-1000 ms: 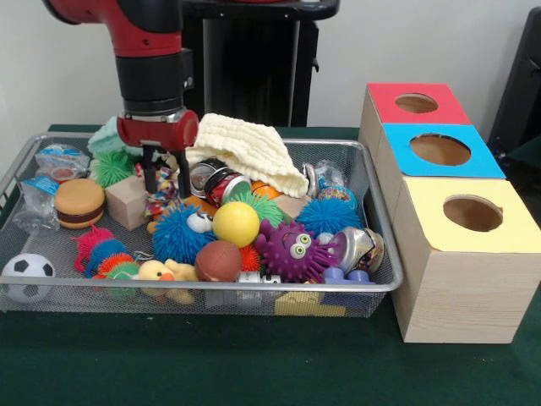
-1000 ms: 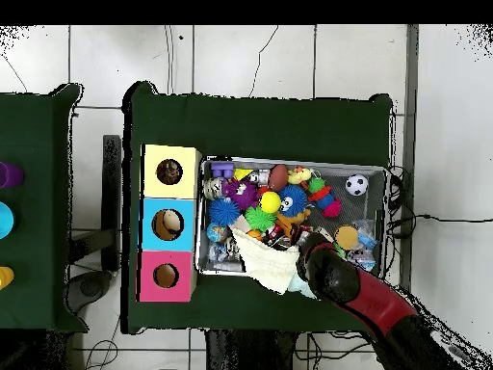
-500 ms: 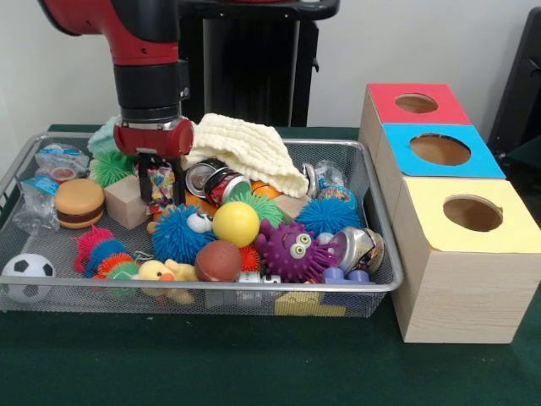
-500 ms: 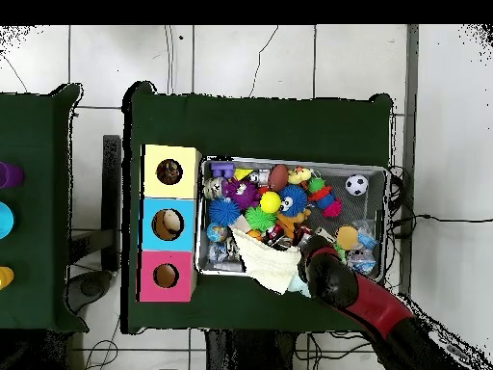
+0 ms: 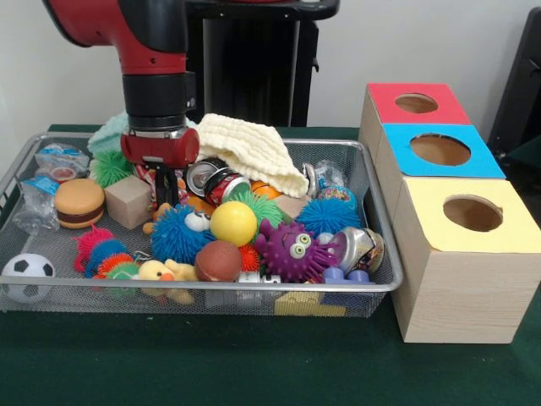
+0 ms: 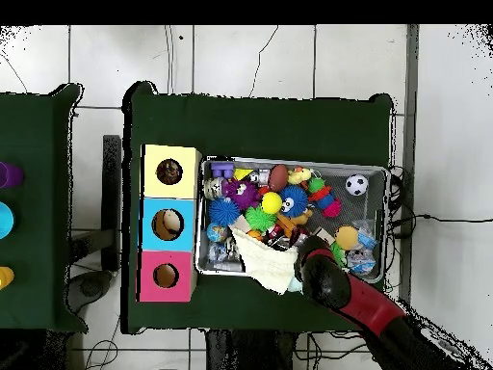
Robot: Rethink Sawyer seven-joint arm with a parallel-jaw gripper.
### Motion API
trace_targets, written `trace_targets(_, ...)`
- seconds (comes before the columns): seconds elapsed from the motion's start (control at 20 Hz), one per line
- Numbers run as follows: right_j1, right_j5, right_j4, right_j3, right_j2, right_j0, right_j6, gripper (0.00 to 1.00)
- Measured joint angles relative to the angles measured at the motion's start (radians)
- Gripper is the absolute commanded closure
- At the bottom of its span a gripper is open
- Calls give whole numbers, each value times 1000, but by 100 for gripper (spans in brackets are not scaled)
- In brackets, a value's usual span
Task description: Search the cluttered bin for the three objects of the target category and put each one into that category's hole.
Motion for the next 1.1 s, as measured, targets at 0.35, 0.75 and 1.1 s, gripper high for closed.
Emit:
trace_targets(0.35, 2, -5, 0, 5, 8, -9, 0, 100)
trace_targets(0.75, -28, 2, 2, 36, 12, -5, 0, 100)
trace_targets(1.1, -99, 67, 39, 75, 11, 45, 0, 100)
